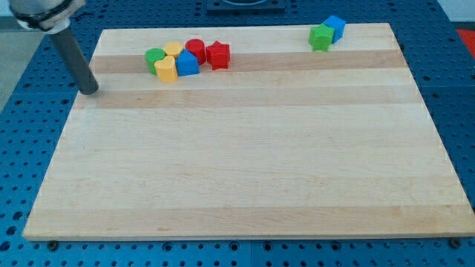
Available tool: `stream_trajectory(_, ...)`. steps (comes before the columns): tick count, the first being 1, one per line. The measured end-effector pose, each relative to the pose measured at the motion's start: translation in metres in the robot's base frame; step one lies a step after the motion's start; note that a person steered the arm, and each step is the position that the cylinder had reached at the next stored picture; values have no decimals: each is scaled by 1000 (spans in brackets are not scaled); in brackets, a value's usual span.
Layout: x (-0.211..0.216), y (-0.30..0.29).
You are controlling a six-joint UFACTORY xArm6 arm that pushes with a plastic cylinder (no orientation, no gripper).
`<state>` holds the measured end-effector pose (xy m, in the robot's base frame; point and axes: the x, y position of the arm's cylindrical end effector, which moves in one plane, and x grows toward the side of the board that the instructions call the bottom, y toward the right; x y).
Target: Push the green circle closer to green star
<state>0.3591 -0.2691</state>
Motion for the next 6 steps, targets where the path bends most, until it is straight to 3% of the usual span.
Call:
stream_trajectory(2, -32, 41)
stream_trajectory(6, -47, 107)
